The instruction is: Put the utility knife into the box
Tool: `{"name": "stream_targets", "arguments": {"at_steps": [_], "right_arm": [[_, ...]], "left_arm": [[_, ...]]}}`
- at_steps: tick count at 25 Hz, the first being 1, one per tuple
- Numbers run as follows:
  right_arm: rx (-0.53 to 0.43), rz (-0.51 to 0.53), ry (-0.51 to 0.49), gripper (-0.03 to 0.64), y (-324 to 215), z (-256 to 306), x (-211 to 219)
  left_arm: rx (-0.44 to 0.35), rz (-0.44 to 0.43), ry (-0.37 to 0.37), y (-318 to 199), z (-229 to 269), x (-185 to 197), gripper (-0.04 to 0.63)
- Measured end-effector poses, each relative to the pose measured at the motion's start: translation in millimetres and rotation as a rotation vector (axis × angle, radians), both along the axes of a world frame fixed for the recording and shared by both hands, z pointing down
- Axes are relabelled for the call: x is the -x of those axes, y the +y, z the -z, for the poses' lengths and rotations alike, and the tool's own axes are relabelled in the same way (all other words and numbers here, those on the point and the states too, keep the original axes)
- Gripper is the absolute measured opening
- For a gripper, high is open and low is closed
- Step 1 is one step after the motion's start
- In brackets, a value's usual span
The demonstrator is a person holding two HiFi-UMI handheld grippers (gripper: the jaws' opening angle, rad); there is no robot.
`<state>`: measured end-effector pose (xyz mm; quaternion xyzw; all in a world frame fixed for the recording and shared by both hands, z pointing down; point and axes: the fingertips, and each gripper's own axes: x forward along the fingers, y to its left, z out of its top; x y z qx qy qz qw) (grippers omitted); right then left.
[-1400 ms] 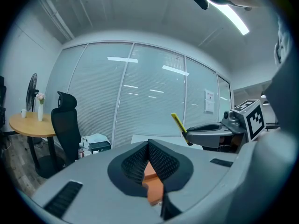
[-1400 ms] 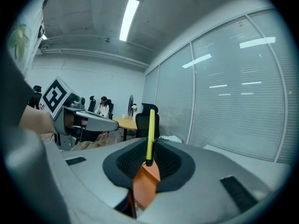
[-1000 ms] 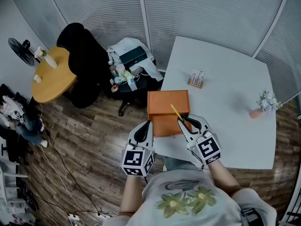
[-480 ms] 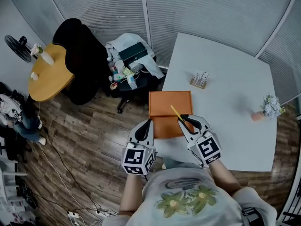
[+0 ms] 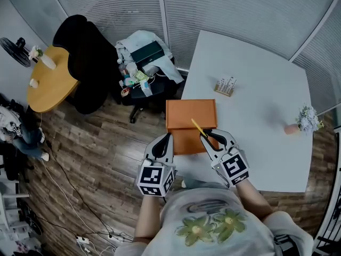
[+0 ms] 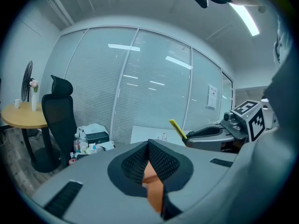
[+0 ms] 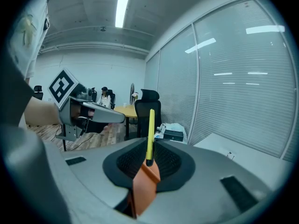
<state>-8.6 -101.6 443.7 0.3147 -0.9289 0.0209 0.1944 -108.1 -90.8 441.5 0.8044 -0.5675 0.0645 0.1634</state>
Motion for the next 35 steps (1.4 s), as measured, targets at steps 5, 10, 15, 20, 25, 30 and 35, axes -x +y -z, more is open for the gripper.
{"name": "stream_targets", "arguments": {"at_steps": [5,10,15,20,25,30,35], "right_arm": [[0.017,0.005,0.013,0.058,-1.3,-10.3,-3.1],[0.037,0.011,0.03,0.058,-3.3,-19.9,-2.7],[0.043,0.022,0.051,0.058,-7.6,-28.8,-3.9],[0.053,0.032,0.065,0.058,-7.7,-34.5,-4.0],[0.061,0.042,0.079,0.058,-8.9,-41.3,-3.0],[0.073,0.049,0.087,0.058,-10.6,-48.0,-3.5],[0.086,0.055,0.105,0.058,-12.1,-55.5,-3.3]], "left_arm": [[0.018,0.003,-0.005,-2.6,-7.9,0.1,0.002],[0.032,0.001,-0.006,-4.5,-11.8,0.3,0.002],[0.039,0.001,-0.007,-9.4,-16.0,-0.7,0.002],[0.048,-0.004,-0.008,-10.5,-18.6,-3.1,0.002],[0.059,-0.008,-0.011,-12.3,-21.9,-3.6,0.002],[0.069,-0.008,-0.013,-15.0,-25.0,-4.4,0.002],[0.081,-0.009,-0.012,-16.0,-26.8,-4.2,0.002]]}}
